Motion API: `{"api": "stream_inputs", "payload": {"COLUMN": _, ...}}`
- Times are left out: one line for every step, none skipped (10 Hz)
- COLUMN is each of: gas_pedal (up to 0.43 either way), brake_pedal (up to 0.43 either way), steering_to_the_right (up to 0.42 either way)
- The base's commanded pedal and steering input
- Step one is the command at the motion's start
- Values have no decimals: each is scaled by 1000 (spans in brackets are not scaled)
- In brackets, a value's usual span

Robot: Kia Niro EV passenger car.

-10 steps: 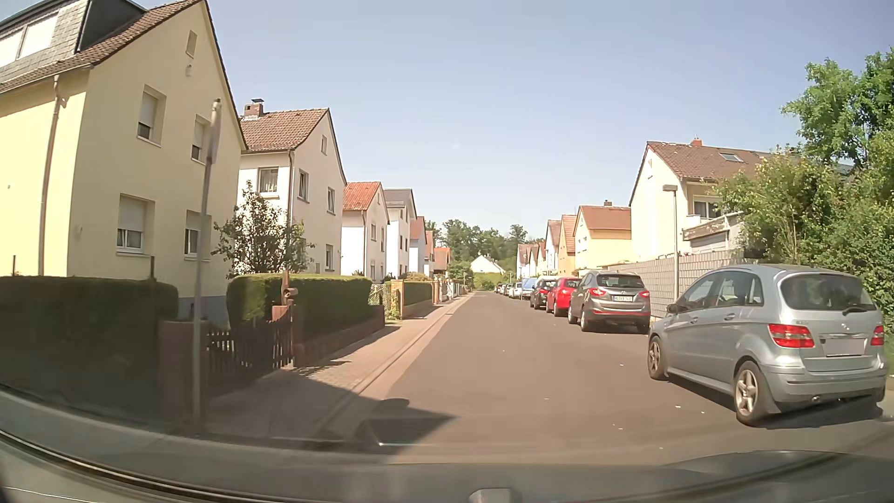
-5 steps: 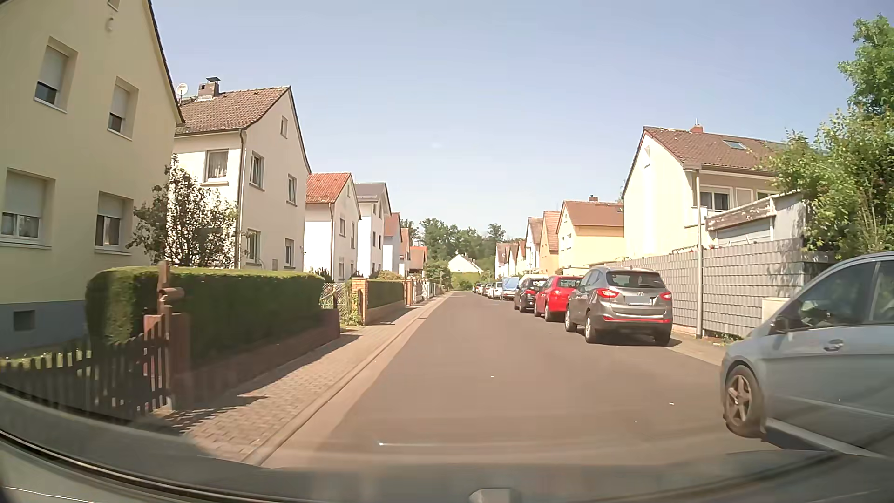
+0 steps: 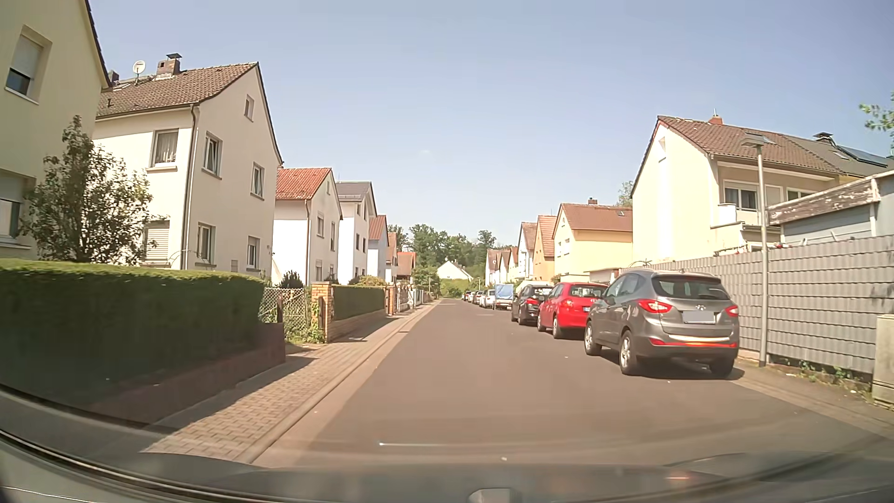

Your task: Follow the waypoints while adhering to traffic rules and regulations

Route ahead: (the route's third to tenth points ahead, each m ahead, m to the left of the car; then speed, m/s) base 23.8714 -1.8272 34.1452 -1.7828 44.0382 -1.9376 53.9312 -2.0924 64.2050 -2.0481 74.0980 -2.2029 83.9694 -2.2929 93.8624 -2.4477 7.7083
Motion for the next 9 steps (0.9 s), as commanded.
{"api": "stream_inputs", "payload": {"gas_pedal": 260, "brake_pedal": 0, "steering_to_the_right": 10}}
{"api": "stream_inputs", "payload": {"gas_pedal": 260, "brake_pedal": 0, "steering_to_the_right": 10}}
{"api": "stream_inputs", "payload": {"gas_pedal": 260, "brake_pedal": 0, "steering_to_the_right": 10}}
{"api": "stream_inputs", "payload": {"gas_pedal": 260, "brake_pedal": 0, "steering_to_the_right": 9}}
{"api": "stream_inputs", "payload": {"gas_pedal": 248, "brake_pedal": 0, "steering_to_the_right": 9}}
{"api": "stream_inputs", "payload": {"gas_pedal": 248, "brake_pedal": 0, "steering_to_the_right": 9}}
{"api": "stream_inputs", "payload": {"gas_pedal": 248, "brake_pedal": 0, "steering_to_the_right": 9}}
{"api": "stream_inputs", "payload": {"gas_pedal": 248, "brake_pedal": 0, "steering_to_the_right": 8}}
{"api": "stream_inputs", "payload": {"gas_pedal": 248, "brake_pedal": 0, "steering_to_the_right": 8}}
